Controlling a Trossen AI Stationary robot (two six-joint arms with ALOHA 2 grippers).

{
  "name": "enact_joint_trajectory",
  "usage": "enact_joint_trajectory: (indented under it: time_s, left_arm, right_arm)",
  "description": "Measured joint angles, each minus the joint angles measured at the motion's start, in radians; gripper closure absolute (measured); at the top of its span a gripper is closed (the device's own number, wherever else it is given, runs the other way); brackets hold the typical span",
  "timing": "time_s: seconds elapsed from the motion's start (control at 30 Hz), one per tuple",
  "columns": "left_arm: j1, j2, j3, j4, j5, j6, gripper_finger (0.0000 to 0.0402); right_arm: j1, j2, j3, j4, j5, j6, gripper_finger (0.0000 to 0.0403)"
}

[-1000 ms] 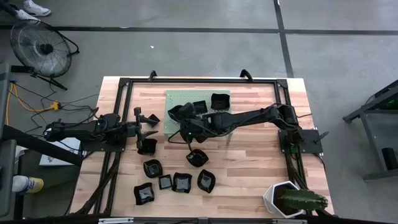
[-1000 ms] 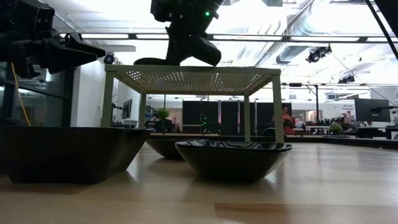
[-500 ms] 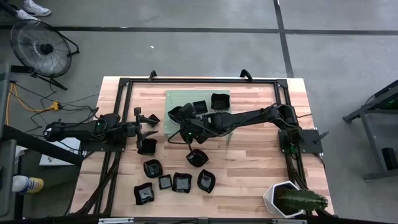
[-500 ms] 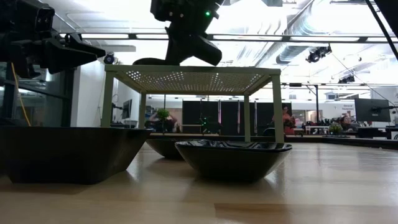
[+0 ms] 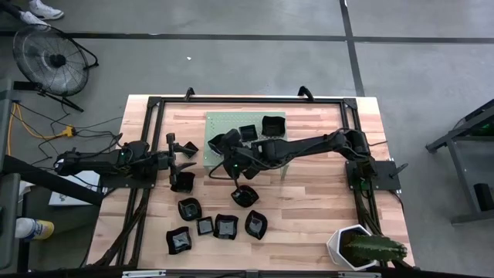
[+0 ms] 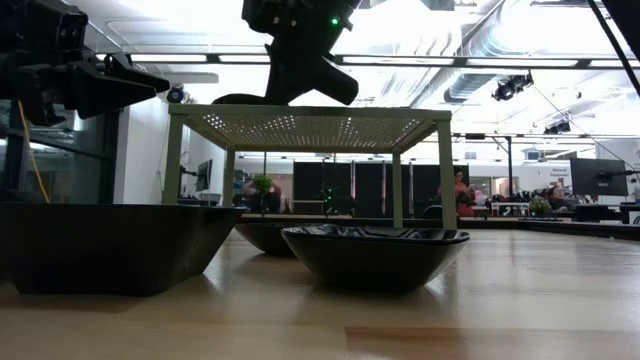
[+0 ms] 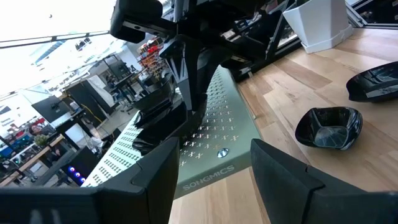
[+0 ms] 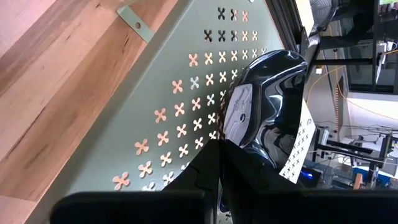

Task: Pick & Place Mini shaped plates
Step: Put the leaf-shaped plate on the shelf, then stack the leaf-shaped plate on top of the other leaf-shaped plate on the shelf

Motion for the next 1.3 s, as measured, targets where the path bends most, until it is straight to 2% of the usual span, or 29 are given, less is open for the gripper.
enact_joint_trajectory:
  time_s: [0.23,0.5,0.7,1.03,1.3]
  left_arm:
    - [0.000,0.000,0.000,0.000,0.000,0.000,0.0208]
    - [0.000,0.000,0.000,0.000,0.000,0.000,0.0208]
    - [0.000,0.000,0.000,0.000,0.000,0.000,0.0208]
    - [0.000,0.000,0.000,0.000,0.000,0.000,0.0208]
    - [0.000,0.000,0.000,0.000,0.000,0.000,0.0208]
  right_arm:
    - [0.000,0.000,0.000,0.000,0.002,0.000,0.0384]
    - [-0.007,0.000,0.000,0.004,0.019,0.001,0.0319]
    - [0.001,-0.007,-0.001,0.030,0.134,-0.003,0.0288]
    - [0.050,-0.026,-0.001,0.010,0.149,0.015,0.0279]
    - [0.142,-0.026,-0.001,-0.079,0.286,0.142,0.0279]
